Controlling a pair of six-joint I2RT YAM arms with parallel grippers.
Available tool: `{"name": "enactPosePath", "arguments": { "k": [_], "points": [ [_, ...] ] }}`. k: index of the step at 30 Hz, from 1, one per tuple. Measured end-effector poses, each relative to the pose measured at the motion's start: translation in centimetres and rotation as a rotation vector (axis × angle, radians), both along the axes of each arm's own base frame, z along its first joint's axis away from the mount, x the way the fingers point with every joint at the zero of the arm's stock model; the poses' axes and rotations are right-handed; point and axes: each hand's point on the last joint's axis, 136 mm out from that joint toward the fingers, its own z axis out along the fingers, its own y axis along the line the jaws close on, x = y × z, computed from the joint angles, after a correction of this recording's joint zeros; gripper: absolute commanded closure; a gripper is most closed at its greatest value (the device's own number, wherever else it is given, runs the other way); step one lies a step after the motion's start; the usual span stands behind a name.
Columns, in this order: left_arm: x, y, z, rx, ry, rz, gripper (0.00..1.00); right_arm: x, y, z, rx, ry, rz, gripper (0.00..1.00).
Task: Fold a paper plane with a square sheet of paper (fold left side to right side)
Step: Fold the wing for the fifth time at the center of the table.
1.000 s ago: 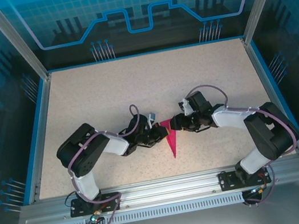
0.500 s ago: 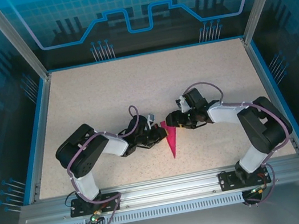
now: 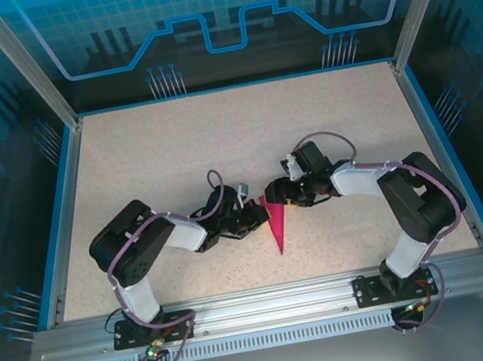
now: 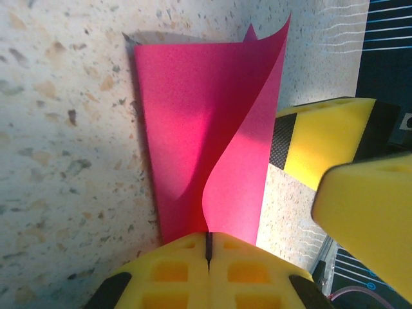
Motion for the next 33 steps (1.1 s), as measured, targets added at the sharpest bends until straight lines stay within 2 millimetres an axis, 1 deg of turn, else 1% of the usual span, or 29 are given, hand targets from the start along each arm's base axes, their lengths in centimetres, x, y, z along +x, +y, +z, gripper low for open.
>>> {"name": "enactPosePath", "arguments": {
  "k": [7,13,29,33],
  "points": [
    [0.02,0.03,-0.01,0.000,0.000,0.001,1.00,0.11,0.15,-0.59,-0.009,0.017,0.003,0.31],
    [-0.07,0.10,-0.15,0.011,-0.008,-0.009,1.00,0.18,0.29,-0.71,-0.019,0.029,0.006,0.31],
    [-0.19,0.20,-0.55,0.019,0.002,-0.010,1.00,0.18,0.33,-0.70,-0.024,0.026,0.017,0.30],
    [-0.16,0.23,-0.59,0.020,0.003,-0.009,1.00,0.15,0.24,-0.35,-0.029,0.012,0.025,0.30]
  ]
}}
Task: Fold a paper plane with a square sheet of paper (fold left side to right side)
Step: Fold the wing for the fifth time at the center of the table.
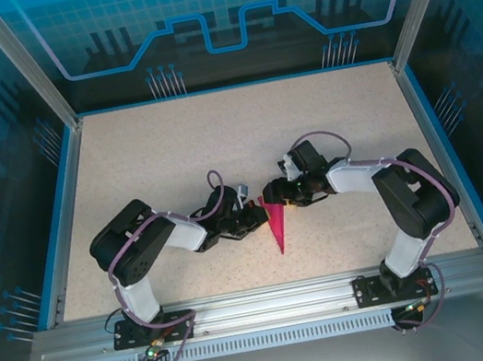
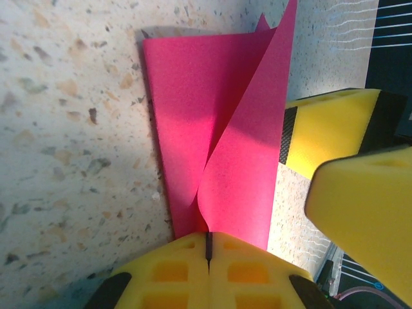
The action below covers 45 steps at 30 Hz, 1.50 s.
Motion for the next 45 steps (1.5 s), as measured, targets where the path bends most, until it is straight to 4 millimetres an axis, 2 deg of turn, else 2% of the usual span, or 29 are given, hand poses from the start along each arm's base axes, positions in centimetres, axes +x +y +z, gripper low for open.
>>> {"name": "enactPosePath", "arguments": {
  "k": [2,6,10,12,27,45],
  "points": [
    [0.0,0.0,-0.1,0.000,0.001,0.000,1.00,0.1,-0.2,0.6,-0.005,-0.020,0.001,0.35],
    [0.0,0.0,-0.1,-0.001,0.001,0.001,1.00,0.2,-0.4,2.1,-0.010,-0.066,0.003,0.57],
    [0.1,0.0,-0.1,-0.001,0.001,0.001,1.00,0.2,-0.4,2.2,-0.007,-0.067,0.009,0.81],
    [0.1,0.0,-0.1,-0.001,0.001,0.001,1.00,0.1,-0.2,1.9,-0.006,-0.057,0.013,0.85],
    [0.1,0.1,-0.1,0.001,0.002,0.003,1.00,-0.3,0.0,-0.3,-0.043,0.003,0.034,0.89],
    [0.1,0.1,-0.2,-0.002,0.016,0.013,1.00,-0.5,-0.6,-1.3,-0.087,0.018,0.035,0.89]
  ]
}}
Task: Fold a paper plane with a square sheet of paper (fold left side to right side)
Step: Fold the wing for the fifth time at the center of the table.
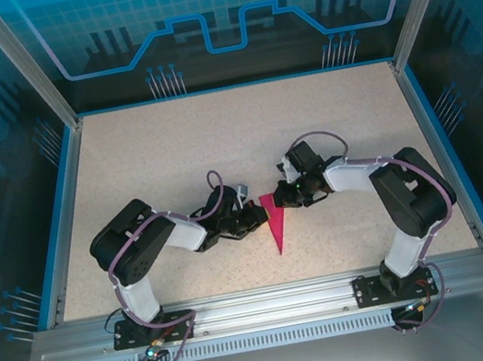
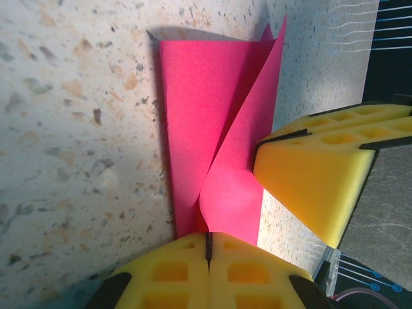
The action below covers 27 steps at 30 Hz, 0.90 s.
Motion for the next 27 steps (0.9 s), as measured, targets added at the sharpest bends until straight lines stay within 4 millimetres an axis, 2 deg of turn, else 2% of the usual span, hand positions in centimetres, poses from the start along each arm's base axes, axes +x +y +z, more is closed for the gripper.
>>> {"name": "enactPosePath", "arguments": {
  "k": [8,20,27],
  "points": [
    [0.0,0.0,0.0,-0.004,0.012,0.009,1.00,-0.2,-0.1,-0.9,-0.017,0.023,0.002,0.89],
    [0.0,-0.1,0.0,-0.016,0.020,0.000,1.00,-0.2,-0.3,-1.1,-0.030,0.032,0.006,0.90],
    [0.0,0.0,0.1,-0.003,0.017,-0.002,0.91,-0.2,-0.3,-1.1,-0.031,0.030,0.011,0.90]
  ]
}}
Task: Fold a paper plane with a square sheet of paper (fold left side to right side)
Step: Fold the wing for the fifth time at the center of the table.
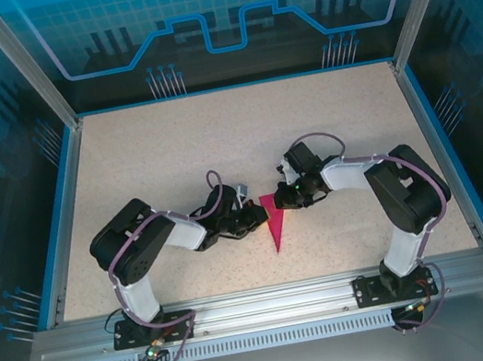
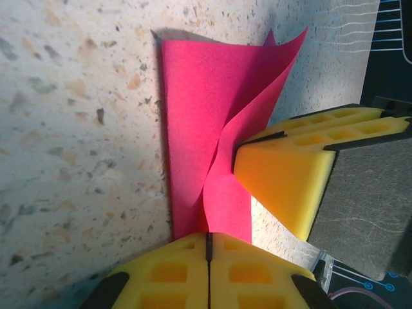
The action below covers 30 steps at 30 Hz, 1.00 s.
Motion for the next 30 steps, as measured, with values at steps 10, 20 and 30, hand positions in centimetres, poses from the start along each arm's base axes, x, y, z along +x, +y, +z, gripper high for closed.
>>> {"name": "enactPosePath", "arguments": {
  "k": [10,20,30],
  "points": [
    [-0.6,1.5,2.4,0.061,-0.033,0.004,0.77,-0.1,0.1,0.0,0.002,-0.003,0.010,0.90],
    [-2.4,0.5,5.8,0.005,-0.061,-0.073,0.81,-0.1,0.1,0.0,0.003,-0.004,0.011,0.90],
    [-3.2,-3.4,5.9,-0.032,-0.016,-0.172,0.83,-0.1,0.1,0.0,0.004,-0.007,0.020,0.90]
  ]
}}
